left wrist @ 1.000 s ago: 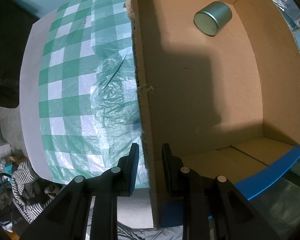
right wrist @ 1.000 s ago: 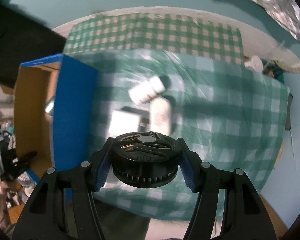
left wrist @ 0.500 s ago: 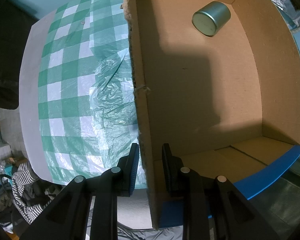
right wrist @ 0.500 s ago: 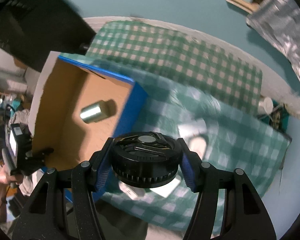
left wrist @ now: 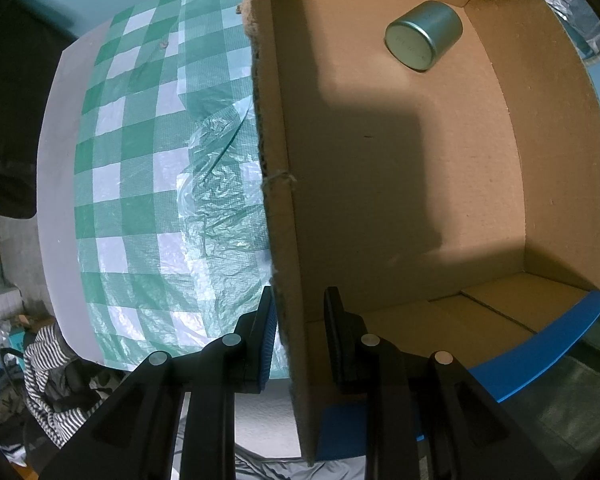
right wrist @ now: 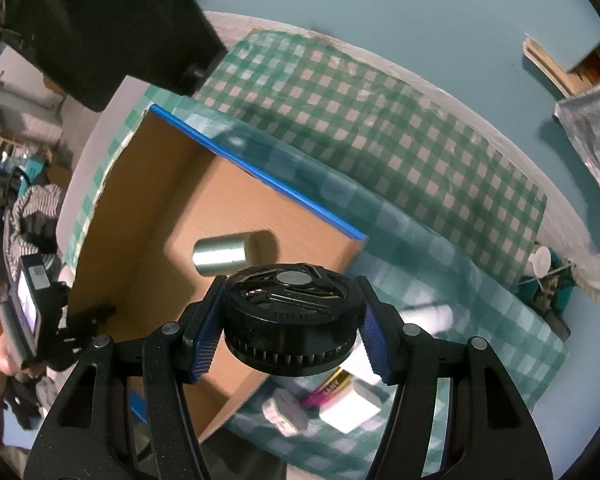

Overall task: Organize rigid objects
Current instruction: 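Carry the black lid into the box and release it beside the tin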

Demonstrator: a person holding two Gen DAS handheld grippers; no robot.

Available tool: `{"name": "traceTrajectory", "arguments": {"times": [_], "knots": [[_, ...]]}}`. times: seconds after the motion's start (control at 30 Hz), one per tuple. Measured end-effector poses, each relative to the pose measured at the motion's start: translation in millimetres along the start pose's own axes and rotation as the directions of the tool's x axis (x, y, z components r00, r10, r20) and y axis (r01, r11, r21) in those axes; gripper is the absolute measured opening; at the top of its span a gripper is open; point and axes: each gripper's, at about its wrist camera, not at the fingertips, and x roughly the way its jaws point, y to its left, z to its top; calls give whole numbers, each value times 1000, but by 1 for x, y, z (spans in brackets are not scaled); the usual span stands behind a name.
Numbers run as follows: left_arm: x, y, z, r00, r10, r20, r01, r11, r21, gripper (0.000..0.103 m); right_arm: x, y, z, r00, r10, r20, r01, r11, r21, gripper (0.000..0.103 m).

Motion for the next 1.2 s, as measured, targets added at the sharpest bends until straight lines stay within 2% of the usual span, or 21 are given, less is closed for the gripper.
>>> {"name": "traceTrajectory", "arguments": {"times": [0.3,0.7,1.2], "knots": [[0,1,0,1000,-3,-4,3,1000,-6,23,31,21,16,998,-24,-59,20,997,-74,62],[1,2,2,1000,0,-11,0,1000,-3,23,76,29,17,987,-97,-129,76,985,-157,62],[0,-2,6,1000,-1,-12,1,1000,-1,23,70,21,21,987,-111,-117,90,982,-167,62]]}}
